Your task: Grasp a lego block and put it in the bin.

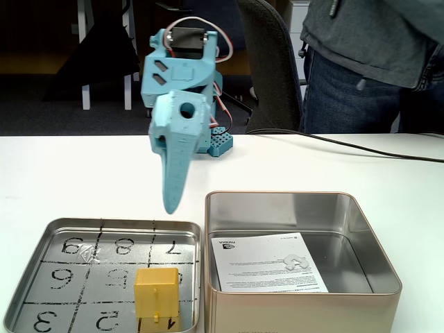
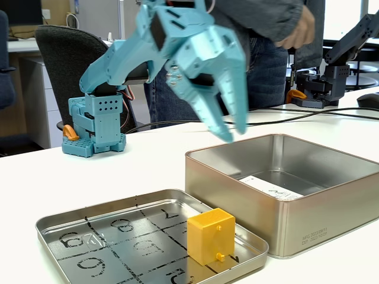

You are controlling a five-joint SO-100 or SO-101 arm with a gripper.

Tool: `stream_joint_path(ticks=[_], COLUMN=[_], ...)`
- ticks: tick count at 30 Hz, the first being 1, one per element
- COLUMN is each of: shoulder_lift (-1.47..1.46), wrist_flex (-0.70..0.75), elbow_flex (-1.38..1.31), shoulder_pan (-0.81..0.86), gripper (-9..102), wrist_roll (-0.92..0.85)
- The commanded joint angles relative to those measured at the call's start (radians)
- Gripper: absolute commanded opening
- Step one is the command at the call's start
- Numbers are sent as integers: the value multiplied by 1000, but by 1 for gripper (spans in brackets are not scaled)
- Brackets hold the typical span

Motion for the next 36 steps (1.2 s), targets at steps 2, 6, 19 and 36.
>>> stream_joint_path(ticks=[2,6,19,36], shoulder_lift=[87,51,-167,-221], wrist_flex=[46,21,-225,-210], elbow_flex=[-25,-25,-21,26], shoulder_pan=[-6,-5,43,49], gripper=[4,9,37,38], wrist_roll=[49,26,-49,-86])
